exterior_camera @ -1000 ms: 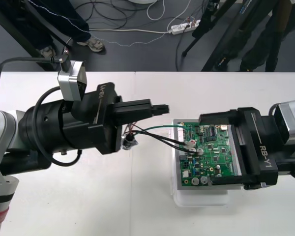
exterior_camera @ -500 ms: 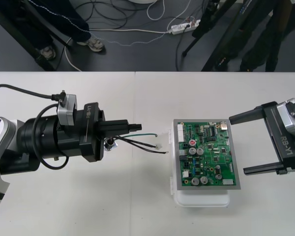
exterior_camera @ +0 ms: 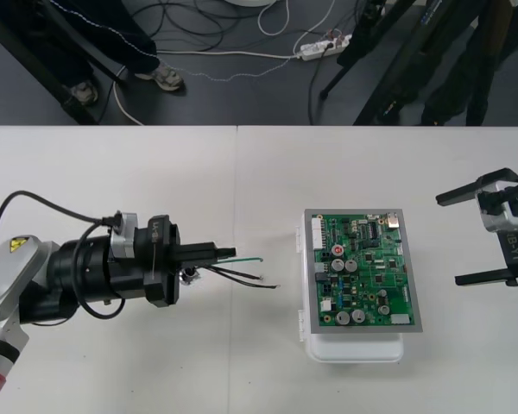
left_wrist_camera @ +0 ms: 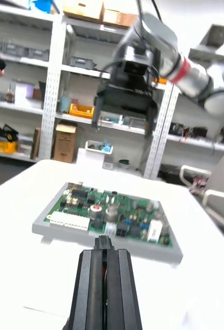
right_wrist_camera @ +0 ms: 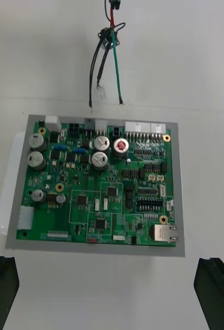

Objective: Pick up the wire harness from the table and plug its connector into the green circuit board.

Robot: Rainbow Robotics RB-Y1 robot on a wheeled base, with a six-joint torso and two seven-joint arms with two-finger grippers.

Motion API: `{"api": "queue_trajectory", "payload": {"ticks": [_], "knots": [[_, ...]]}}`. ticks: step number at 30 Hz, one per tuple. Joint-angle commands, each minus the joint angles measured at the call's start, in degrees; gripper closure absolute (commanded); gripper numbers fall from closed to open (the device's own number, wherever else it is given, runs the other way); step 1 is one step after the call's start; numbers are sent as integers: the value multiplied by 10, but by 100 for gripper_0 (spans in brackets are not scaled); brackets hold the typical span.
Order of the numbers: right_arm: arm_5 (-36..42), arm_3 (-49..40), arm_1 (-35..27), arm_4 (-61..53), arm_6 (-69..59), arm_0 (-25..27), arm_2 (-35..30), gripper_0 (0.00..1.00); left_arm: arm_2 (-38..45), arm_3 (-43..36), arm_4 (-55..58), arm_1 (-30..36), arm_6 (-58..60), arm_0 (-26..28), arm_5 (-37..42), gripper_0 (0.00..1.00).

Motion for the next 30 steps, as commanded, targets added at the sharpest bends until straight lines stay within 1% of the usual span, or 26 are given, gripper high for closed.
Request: {"api": "queue_trajectory", "payload": {"ticks": [1,5,13,14,21,24,30], "knots": [[-3,-27,-24,58,0,0,-11,0,-36,50,20,17,-50,-38,-49,100],[-3,-29,-24,111,-3,6,17,0,-50,98,23,17,-96,-58,-64,100],[-3,-29,-13,204,-6,8,53,0,-102,182,61,14,-175,-98,-81,100],[-3,-29,-13,204,-6,8,53,0,-102,182,61,14,-175,-98,-81,100],[-3,-29,39,290,-3,9,73,0,-149,272,90,-12,-251,-145,-88,100],[-3,-30,56,323,-6,9,88,0,-161,298,103,-22,-273,-156,-91,100],[-3,-29,77,374,-7,9,117,0,-164,312,107,-39,-284,-164,-91,100]]}}
